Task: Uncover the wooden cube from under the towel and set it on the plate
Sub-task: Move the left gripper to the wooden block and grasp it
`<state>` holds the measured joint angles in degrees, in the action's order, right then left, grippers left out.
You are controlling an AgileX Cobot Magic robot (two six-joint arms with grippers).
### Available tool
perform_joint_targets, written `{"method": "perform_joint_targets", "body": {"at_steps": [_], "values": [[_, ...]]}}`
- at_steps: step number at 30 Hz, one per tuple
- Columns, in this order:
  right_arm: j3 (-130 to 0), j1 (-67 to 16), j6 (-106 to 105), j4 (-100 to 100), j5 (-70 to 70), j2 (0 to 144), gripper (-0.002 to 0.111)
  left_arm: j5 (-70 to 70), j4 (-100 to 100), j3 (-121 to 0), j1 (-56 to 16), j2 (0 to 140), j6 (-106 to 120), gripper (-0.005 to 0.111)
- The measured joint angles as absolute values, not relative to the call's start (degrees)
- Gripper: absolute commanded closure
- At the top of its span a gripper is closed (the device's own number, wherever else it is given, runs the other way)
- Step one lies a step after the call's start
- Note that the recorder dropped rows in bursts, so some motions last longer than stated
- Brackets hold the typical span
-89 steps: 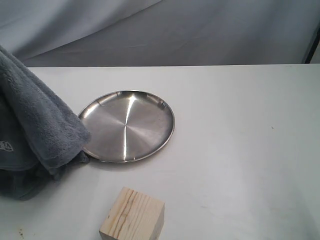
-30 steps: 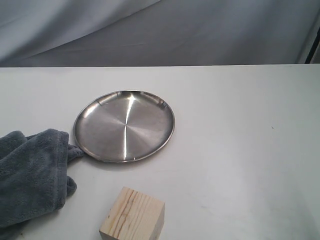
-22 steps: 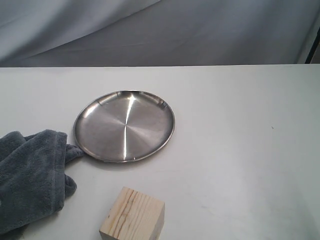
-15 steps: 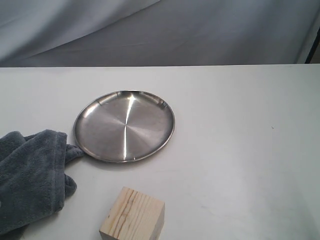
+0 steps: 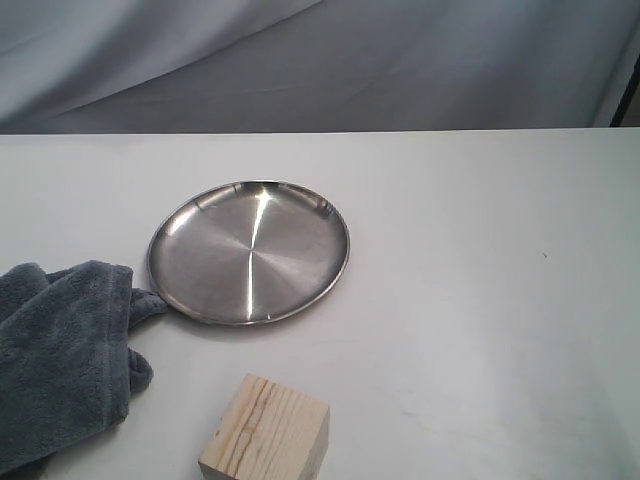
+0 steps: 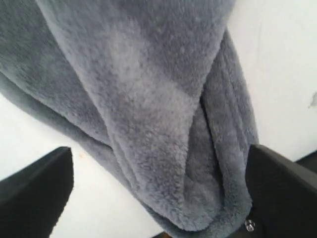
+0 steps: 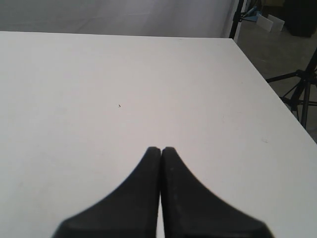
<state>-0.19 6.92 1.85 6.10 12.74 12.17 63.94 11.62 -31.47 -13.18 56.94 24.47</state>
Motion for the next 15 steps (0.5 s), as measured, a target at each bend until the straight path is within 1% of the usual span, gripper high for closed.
{"method": "perform_joint_targets", "body": {"at_steps": [3,6,8,11,12,13,14,15], "values": [[-0.2,6.9,1.9,6.1,12.7,12.2,0.108,63.9,10.1,-36.5,-19.2,52.8,24.5,0.018],[-0.2,6.9,1.9,6.1,12.7,12.2,0.108,60.0,3.8,-36.9,-22.9,49.4,24.5,0.018],[-0.2,6.9,1.9,6.1,12.7,12.2,0.108,52.3,-6.4,-36.9,-25.3,48.4,25.6,0.018],[-0.2,6.9,1.9,6.1,12.7,12.2,0.108,44.6,-17.1,-36.9,-26.3,48.9,32.6,0.019],[-0.2,6.9,1.9,6.1,12.7,12.2,0.108,43.1,-20.7,-36.9,-26.3,49.6,34.8,0.021],[-0.2,6.9,1.9,6.1,12.7,12.2,0.108,42.3,-23.7,-36.9,-26.3,50.6,35.9,0.025],[-0.2,6.9,1.9,6.1,12.7,12.2,0.108,41.8,-26.3,-36.9,-26.3,52.0,36.7,0.029],[-0.2,6.9,1.9,6.1,12.7,12.2,0.108,41.5,-28.7,-36.9,-26.3,53.3,37.0,0.037]]}}
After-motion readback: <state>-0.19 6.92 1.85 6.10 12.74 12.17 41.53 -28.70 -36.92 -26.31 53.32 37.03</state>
